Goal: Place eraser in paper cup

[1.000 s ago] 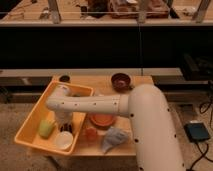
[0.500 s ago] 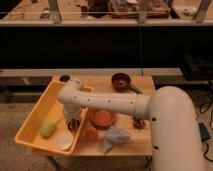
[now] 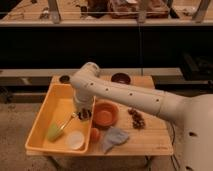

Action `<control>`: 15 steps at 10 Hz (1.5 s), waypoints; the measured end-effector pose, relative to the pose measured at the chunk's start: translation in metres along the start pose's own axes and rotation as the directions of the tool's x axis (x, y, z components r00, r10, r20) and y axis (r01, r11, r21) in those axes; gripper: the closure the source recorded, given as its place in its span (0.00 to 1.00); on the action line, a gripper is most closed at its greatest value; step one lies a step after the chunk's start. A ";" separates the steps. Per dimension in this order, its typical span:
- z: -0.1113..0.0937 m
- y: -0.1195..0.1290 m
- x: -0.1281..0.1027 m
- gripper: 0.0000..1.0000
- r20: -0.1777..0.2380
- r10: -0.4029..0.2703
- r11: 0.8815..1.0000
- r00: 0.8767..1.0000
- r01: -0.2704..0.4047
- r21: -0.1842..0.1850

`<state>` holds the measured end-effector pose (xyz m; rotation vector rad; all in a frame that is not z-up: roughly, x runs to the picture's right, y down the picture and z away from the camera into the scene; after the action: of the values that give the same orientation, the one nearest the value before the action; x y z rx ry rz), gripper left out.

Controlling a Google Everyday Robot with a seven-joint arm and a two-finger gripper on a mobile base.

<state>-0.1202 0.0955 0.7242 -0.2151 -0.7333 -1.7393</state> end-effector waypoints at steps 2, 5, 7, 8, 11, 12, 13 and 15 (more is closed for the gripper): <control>-0.010 -0.017 0.002 0.83 -0.036 -0.036 0.999 0.999 0.036 0.016; -0.019 -0.048 -0.025 0.83 -0.072 -0.050 0.999 0.996 0.051 0.013; -0.015 -0.059 -0.050 0.83 -0.078 -0.041 0.999 0.996 0.041 0.005; -0.010 -0.062 -0.060 0.83 -0.078 -0.036 0.999 0.996 0.036 0.004; 0.000 -0.077 -0.069 0.83 -0.115 -0.045 0.999 0.992 0.045 -0.003; 0.004 -0.086 -0.071 0.83 -0.131 -0.057 0.998 0.990 0.057 -0.006; 0.005 -0.088 -0.073 0.83 -0.143 -0.059 0.998 0.988 0.058 -0.009; 0.008 -0.089 -0.079 0.83 -0.154 -0.059 0.998 0.986 0.058 -0.007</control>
<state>-0.1804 0.1752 0.6586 -0.0601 -0.6305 -1.7904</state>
